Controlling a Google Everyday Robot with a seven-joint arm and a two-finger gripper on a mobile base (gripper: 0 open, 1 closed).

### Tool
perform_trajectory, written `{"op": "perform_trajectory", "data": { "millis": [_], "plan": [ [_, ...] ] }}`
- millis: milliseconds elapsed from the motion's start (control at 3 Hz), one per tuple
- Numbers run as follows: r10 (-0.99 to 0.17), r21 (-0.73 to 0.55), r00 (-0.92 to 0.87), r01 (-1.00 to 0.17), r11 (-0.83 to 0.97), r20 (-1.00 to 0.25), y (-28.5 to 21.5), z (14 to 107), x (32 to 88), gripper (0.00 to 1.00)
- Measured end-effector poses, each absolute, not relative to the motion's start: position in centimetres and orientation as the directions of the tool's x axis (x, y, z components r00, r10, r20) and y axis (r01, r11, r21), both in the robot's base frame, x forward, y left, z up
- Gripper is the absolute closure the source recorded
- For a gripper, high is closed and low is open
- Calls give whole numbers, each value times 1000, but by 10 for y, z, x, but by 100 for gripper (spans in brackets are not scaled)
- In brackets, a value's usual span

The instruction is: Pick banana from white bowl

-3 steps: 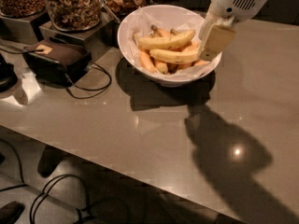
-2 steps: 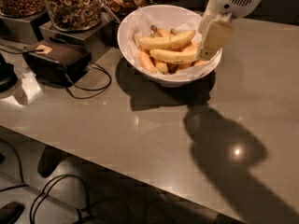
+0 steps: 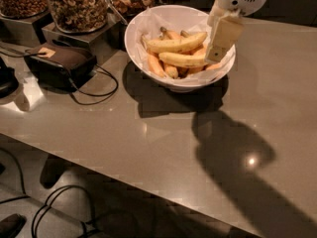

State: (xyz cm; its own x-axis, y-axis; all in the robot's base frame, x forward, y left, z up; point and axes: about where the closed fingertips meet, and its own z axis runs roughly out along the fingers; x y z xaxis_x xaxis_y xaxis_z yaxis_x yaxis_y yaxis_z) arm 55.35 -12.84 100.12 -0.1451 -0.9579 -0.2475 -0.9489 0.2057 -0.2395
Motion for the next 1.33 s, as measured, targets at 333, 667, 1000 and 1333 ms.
{"op": "perform_trajectory", "data": {
  "millis": [333, 667, 1000, 1333],
  "plan": [
    [-962, -234, -138, -953, 194, -235, -126, 995, 564, 40],
    [-966, -225, -133, -957, 183, -220, -125, 986, 573, 42],
    [-968, -211, -135, -961, 180, -211, -122, 980, 579, 41],
    [-971, -208, -130, -963, 172, -199, -122, 974, 589, 39]
  ]
}}
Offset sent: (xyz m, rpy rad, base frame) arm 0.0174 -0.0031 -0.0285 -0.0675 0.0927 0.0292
